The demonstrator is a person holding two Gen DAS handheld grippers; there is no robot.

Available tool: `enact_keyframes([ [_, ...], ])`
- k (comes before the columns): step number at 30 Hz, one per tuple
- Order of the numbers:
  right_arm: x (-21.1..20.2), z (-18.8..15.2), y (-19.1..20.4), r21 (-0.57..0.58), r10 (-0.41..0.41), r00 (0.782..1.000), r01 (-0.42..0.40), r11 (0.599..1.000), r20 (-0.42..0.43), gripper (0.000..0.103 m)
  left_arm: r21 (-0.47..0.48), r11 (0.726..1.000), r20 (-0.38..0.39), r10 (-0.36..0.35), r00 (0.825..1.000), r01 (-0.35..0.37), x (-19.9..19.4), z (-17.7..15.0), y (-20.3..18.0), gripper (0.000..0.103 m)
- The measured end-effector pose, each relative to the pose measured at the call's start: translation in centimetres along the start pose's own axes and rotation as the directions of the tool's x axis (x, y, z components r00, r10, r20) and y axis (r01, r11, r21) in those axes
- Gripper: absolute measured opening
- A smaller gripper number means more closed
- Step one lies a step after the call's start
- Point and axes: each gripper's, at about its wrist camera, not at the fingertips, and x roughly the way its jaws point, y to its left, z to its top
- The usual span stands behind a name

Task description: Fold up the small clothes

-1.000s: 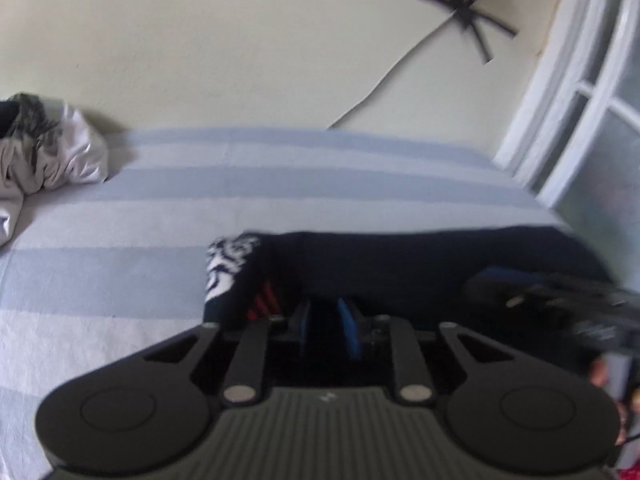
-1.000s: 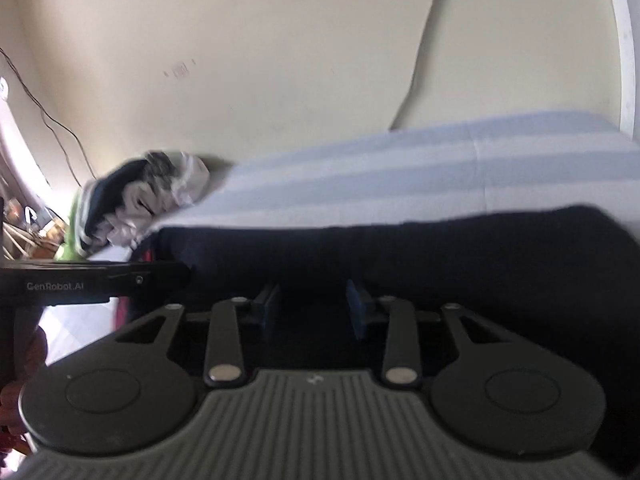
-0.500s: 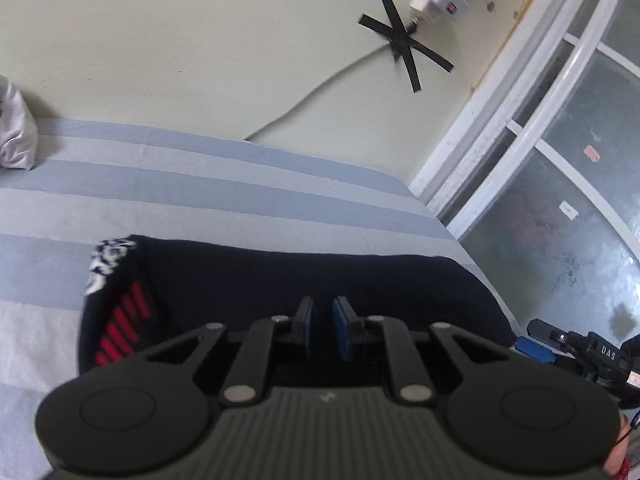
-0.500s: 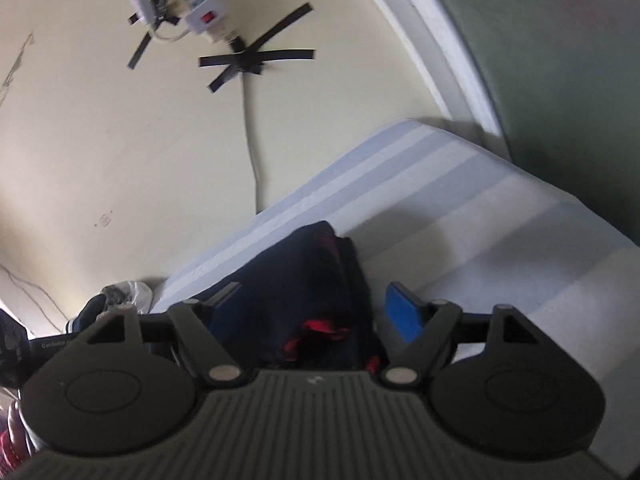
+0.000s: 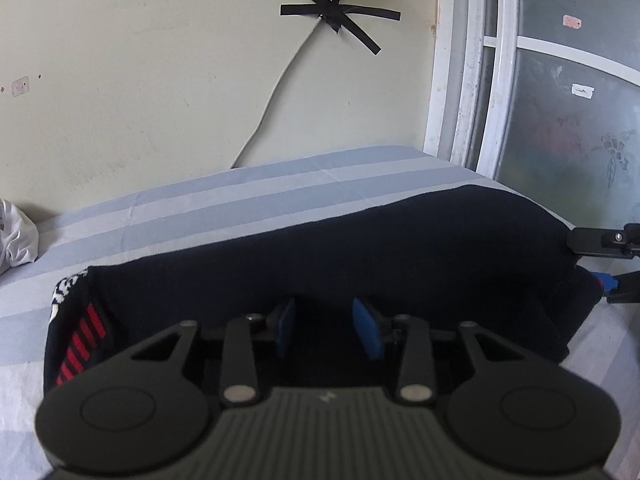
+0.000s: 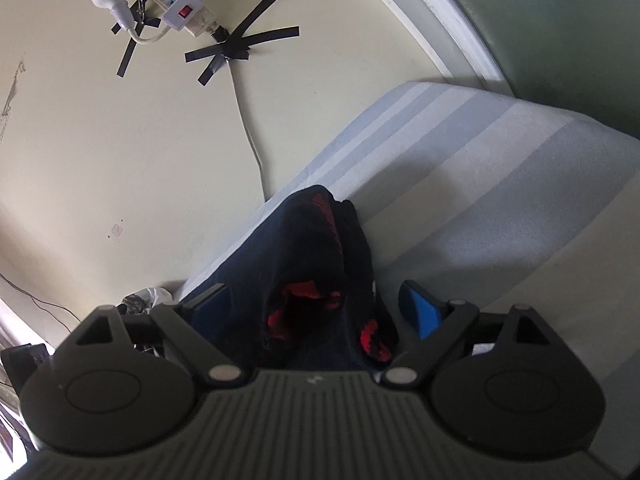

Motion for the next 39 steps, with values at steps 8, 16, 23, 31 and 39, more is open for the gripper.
enact_keyframes([
  [8, -0.1, -0.8, 0.2, -0.057, -0.006, 0.999, 0.008, 0.998, 0.042, 0.094, 0.001, 1.0, 0.023, -0.001, 1.0, 0.001, -0.5, -1.1, 0.0, 0.039],
  [16, 0.0, -0.7, 0.1, -0.072, -0.008, 0.999, 0.011, 0.997, 0.046, 0.094, -0.016, 0.999, 0.018, -0.034, 0.999, 0.034, -1.2, -1.4, 0.7, 0.049],
  [23, -0.3, -1.3, 0.4, -0.082, -0.033, 0.997, 0.038, 0.996, 0.067, 0.094, -0.026, 0.998, 0.025, -0.057, 0.998, 0.057, -2.3, -1.8, 1.1, 0.067],
  [31, -1.4, -4.7, 2.9, -0.111, -0.223, 0.956, 0.247, 0.963, 0.192, 0.094, -0.056, 0.995, 0.068, -0.082, 0.994, 0.085, -4.9, -2.7, 2.1, 0.099],
  [39, -0.9, -7.7, 5.5, -0.09, -0.283, 0.938, 0.306, 0.948, 0.199, 0.094, -0.105, 0.991, 0.043, -0.074, 0.996, 0.078, -6.2, -4.0, 3.7, 0.103],
])
